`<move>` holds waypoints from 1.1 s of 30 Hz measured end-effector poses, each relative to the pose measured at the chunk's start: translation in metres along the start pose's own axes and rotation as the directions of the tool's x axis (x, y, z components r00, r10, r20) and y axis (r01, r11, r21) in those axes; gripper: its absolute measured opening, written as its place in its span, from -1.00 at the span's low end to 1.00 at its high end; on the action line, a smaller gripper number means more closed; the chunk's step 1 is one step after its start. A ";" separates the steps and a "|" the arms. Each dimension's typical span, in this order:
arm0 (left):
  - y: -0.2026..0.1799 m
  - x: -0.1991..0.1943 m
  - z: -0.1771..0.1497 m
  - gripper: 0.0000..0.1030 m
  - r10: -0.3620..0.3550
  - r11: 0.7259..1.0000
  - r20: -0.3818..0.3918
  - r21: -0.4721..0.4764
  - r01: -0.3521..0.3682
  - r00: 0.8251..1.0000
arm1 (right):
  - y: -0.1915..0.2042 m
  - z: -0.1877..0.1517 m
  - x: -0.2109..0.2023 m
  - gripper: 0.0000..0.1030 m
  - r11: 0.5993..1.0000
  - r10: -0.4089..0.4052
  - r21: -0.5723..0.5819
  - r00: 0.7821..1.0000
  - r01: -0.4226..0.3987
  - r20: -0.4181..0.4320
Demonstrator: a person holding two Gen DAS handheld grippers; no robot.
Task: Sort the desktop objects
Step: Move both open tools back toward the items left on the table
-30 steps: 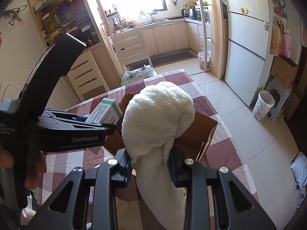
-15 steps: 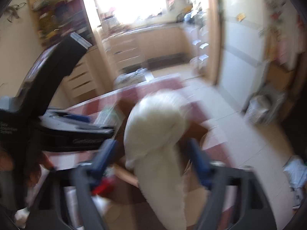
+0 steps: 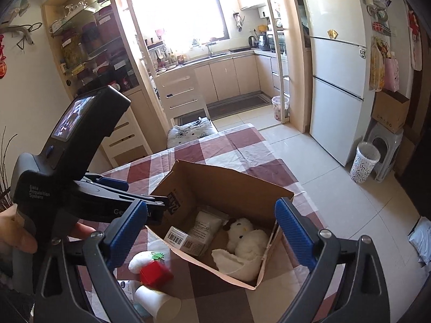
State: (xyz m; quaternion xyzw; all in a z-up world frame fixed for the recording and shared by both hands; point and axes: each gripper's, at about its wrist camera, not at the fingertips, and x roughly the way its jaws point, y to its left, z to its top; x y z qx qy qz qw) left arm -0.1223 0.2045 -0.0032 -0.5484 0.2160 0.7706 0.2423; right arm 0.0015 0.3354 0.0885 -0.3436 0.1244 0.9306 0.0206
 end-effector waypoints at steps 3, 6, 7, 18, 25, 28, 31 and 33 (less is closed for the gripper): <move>-0.001 -0.003 -0.003 0.47 -0.001 1.000 0.001 0.001 0.001 1.000 | 0.000 -0.004 -0.005 0.88 1.000 0.001 0.002 1.000 -0.001 -0.003; -0.002 -0.004 -0.005 0.47 -0.002 1.000 -0.001 0.003 0.002 1.000 | 0.000 -0.006 -0.007 0.88 1.000 0.001 0.005 1.000 -0.001 -0.013; -0.002 -0.004 -0.006 0.47 -0.001 1.000 -0.001 0.004 0.001 1.000 | 0.000 -0.005 -0.008 0.88 1.000 0.000 0.006 1.000 0.000 -0.015; -0.004 -0.009 -0.013 0.47 0.000 1.000 -0.002 0.001 0.000 1.000 | 0.003 -0.008 -0.014 0.88 1.000 -0.006 0.011 1.000 0.007 -0.027; -0.004 -0.007 -0.020 0.47 0.000 1.000 -0.020 -0.010 0.000 1.000 | 0.003 -0.010 -0.015 0.89 1.000 -0.008 0.009 0.999 0.009 -0.042; -0.005 -0.006 -0.023 0.47 0.003 1.000 -0.031 -0.010 -0.003 1.000 | 0.004 -0.012 -0.015 0.90 1.000 -0.010 0.007 0.999 0.011 -0.052; -0.006 -0.005 -0.026 0.47 0.004 1.000 -0.040 -0.009 -0.004 0.999 | 0.004 -0.014 -0.014 0.92 1.000 -0.010 0.008 0.998 0.010 -0.063; -0.006 -0.005 -0.028 0.47 0.002 1.000 -0.045 -0.011 -0.002 0.999 | 0.003 -0.016 -0.015 0.92 1.000 -0.008 0.010 0.998 0.008 -0.069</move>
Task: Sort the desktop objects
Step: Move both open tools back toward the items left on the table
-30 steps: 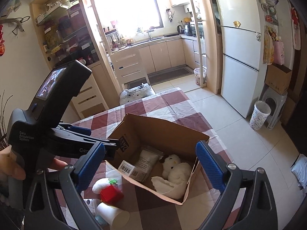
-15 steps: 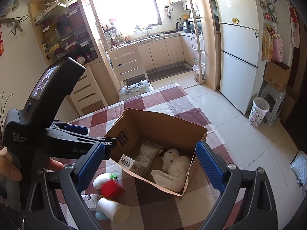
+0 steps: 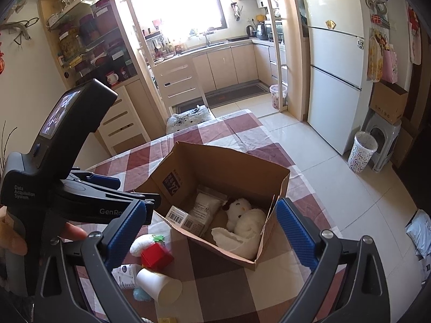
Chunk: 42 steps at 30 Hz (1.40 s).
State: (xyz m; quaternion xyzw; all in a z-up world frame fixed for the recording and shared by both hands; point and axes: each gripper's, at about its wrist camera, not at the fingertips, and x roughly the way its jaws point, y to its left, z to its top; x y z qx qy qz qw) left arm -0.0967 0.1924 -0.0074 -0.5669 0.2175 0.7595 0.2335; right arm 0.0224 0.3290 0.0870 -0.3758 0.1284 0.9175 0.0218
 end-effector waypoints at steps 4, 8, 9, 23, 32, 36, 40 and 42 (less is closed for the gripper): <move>-0.001 -0.001 -0.003 0.47 0.001 1.000 -0.002 -0.002 -0.001 1.000 | 0.001 -0.002 -0.002 0.92 1.000 -0.002 -0.005 1.000 0.002 -0.004; -0.001 -0.005 -0.005 0.47 0.003 1.000 0.001 -0.002 -0.003 1.000 | 0.001 -0.002 -0.003 0.92 1.000 -0.002 -0.006 1.000 0.002 -0.003; -0.002 -0.006 -0.006 0.47 0.005 1.000 0.003 -0.002 -0.005 1.000 | 0.002 -0.002 -0.004 0.92 1.000 -0.002 -0.006 1.000 0.002 -0.002; -0.008 -0.020 -0.014 0.47 0.008 1.000 0.026 0.003 -0.008 1.000 | 0.002 -0.007 -0.026 0.92 1.000 -0.005 -0.012 1.000 0.006 0.027; -0.008 -0.029 -0.024 0.47 0.010 1.000 0.041 -0.006 -0.010 0.999 | 0.006 -0.011 -0.038 0.92 1.000 0.002 -0.024 0.999 -0.001 0.041; -0.007 -0.034 -0.030 0.47 0.011 1.000 0.047 -0.016 -0.010 0.999 | 0.009 -0.013 -0.044 0.92 0.999 0.008 -0.034 0.999 -0.006 0.047; -0.007 -0.038 -0.038 0.47 0.015 1.000 0.053 -0.023 -0.014 0.998 | 0.011 -0.017 -0.051 0.92 0.999 0.016 -0.042 0.999 -0.013 0.050; -0.007 -0.041 -0.044 0.47 0.018 0.999 0.058 -0.027 -0.017 0.998 | 0.013 -0.019 -0.053 0.92 0.999 0.020 -0.046 0.999 -0.017 0.051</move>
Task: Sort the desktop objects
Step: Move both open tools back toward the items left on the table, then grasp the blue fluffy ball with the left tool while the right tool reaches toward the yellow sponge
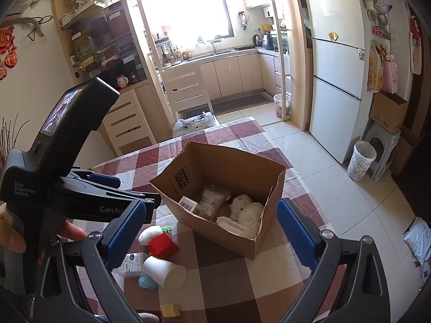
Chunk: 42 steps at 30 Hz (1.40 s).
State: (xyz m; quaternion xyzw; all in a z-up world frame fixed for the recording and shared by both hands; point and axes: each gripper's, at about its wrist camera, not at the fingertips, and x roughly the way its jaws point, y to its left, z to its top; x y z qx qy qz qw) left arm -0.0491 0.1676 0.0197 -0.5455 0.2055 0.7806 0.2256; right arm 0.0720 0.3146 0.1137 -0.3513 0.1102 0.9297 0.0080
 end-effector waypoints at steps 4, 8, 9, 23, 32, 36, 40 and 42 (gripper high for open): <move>0.002 -0.005 -0.010 0.47 0.007 1.000 0.013 -0.010 -0.007 1.000 | 0.004 -0.006 -0.006 0.92 1.000 0.011 -0.011 1.000 -0.011 0.003; 0.002 -0.006 -0.022 0.47 0.016 1.000 0.021 -0.018 -0.016 1.000 | 0.010 -0.013 -0.010 0.92 1.000 0.018 -0.023 1.000 -0.018 0.000; 0.002 -0.006 -0.025 0.47 0.020 1.000 0.021 -0.018 -0.020 1.000 | 0.011 -0.015 -0.011 0.92 0.999 0.019 -0.026 1.000 -0.019 -0.003; 0.010 0.012 -0.075 0.47 0.013 0.997 0.002 -0.073 -0.013 1.000 | 0.023 -0.051 -0.011 0.92 0.996 0.039 -0.077 0.997 -0.044 -0.061; 0.025 0.024 -0.105 0.47 0.033 0.990 -0.031 -0.135 -0.037 0.999 | 0.035 -0.073 0.001 0.92 0.990 0.082 -0.105 0.990 -0.095 -0.117; 0.033 0.030 -0.117 0.47 0.049 0.987 -0.032 -0.154 -0.053 0.998 | 0.043 -0.083 0.007 0.92 0.985 0.094 -0.134 0.987 -0.111 -0.130; 0.040 0.039 -0.129 0.47 0.053 0.984 -0.038 -0.171 -0.059 0.998 | 0.049 -0.092 0.016 0.92 0.978 0.114 -0.154 0.981 -0.138 -0.155; 0.044 0.043 -0.138 0.47 0.060 0.981 -0.028 -0.181 -0.064 0.998 | 0.052 -0.097 0.020 0.92 0.975 0.127 -0.162 0.977 -0.154 -0.169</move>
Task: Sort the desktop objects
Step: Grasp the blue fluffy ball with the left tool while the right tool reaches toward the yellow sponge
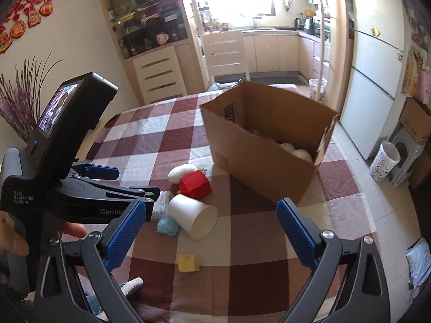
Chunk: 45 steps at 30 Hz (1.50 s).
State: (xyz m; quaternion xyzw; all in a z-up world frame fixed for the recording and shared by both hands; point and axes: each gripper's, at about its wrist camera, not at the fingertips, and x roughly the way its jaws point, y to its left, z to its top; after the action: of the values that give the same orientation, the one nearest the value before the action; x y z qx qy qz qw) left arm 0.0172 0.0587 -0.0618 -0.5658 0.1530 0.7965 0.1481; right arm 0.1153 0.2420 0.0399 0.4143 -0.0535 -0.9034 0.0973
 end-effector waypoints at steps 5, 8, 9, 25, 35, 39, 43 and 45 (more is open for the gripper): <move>0.022 0.024 -0.034 0.47 0.040 0.999 0.011 -0.020 -0.040 0.999 | 0.010 -0.022 0.025 0.92 0.997 0.028 -0.064 0.997 -0.033 -0.076; 0.046 0.049 -0.061 0.47 0.018 0.998 -0.039 -0.063 -0.021 0.999 | 0.011 -0.039 0.042 0.92 0.995 0.008 -0.102 0.993 -0.020 -0.115; 0.054 0.057 -0.070 0.47 0.016 0.997 -0.051 -0.077 -0.020 0.999 | 0.011 -0.045 0.048 0.92 0.994 0.009 -0.108 0.991 -0.023 -0.132; 0.058 0.125 -0.049 0.47 -0.041 0.986 0.007 0.164 0.039 0.999 | 0.009 -0.071 0.093 0.92 0.990 0.025 -0.127 0.969 -0.057 -0.244; 0.037 0.144 -0.024 0.49 -0.081 0.952 0.044 0.299 0.064 0.996 | -0.018 -0.074 0.091 0.92 0.997 -0.019 -0.075 0.965 -0.001 -0.260; 0.042 0.142 -0.025 -0.06 -0.073 0.974 0.079 0.222 0.054 0.994 | -0.021 -0.073 0.094 0.92 0.997 -0.021 -0.075 0.965 0.002 -0.263; 0.064 0.139 -0.039 -0.87 -0.066 0.998 0.054 0.029 0.064 0.996 | -0.020 -0.069 0.101 0.92 0.997 -0.009 -0.077 0.965 -0.012 -0.263; 0.072 0.136 -0.046 -0.79 -0.071 0.997 0.043 -0.021 0.072 0.997 | -0.018 -0.065 0.109 0.92 0.996 0.003 -0.082 0.966 -0.025 -0.260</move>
State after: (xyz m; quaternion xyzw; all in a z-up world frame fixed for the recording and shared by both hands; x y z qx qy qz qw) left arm -0.0161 -0.0173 -0.1997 -0.5556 0.1207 0.8042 0.1732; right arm 0.0927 0.2351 -0.0859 0.5240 -0.0050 -0.8422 0.1271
